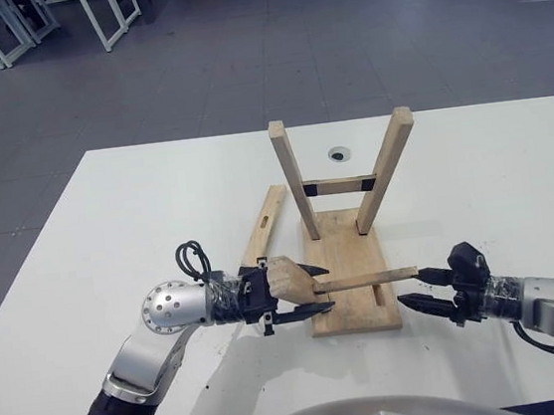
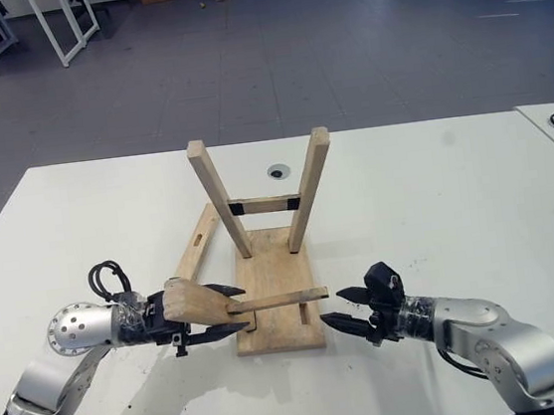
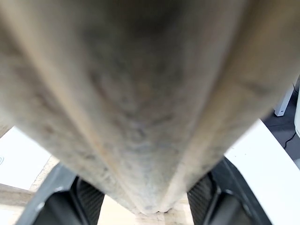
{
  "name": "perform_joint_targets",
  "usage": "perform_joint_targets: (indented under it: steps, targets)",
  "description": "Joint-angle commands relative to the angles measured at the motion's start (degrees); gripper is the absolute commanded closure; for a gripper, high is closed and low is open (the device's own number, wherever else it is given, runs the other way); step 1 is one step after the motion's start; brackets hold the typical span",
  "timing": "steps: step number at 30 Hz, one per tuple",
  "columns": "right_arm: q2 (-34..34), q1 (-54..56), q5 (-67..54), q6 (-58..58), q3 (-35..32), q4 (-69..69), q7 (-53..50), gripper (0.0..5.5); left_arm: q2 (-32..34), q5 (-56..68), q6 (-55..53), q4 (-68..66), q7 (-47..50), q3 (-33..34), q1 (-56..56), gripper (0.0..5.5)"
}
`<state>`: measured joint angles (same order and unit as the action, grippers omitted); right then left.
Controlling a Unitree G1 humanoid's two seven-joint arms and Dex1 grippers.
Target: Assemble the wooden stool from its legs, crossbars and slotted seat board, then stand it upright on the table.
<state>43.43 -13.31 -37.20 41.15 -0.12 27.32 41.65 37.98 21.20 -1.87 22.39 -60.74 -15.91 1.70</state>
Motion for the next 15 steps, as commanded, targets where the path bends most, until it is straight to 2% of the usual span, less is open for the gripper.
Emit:
perform_joint_targets:
  steps: [1,4,9,10,15]
  targets:
    - [-1.38,2.47,9.28,-4.18,6.18,1.45,-3.78,1.99,4.70,-10.38,-7.27,-12.05,0.91,-5.13,1.97,3.45]
    - [-1.50,1.43,14.55,-6.07,10.31,-0.27,-4.44,1.99,5.32,-9.44,-5.58,-12.71,0.29,-4.21,-1.06,3.45]
    - [-3.85,1.10,17.93,-6.98,11.94,-2.62,-6.51,1.99,5.66,-7.76,-4.45,-11.87,-0.76,-3.00,-6.07,3.45]
    - [-4.20,1.01,18.15,-7.11,12.02,-2.87,-6.86,1.99,5.44,-7.48,-4.17,-11.58,-0.59,-2.70,-6.72,3.07]
    - [-5.44,0.37,19.22,-7.20,12.53,-3.34,-7.67,1.99,4.27,-7.62,-4.60,-10.50,0.40,0.05,-9.26,2.24]
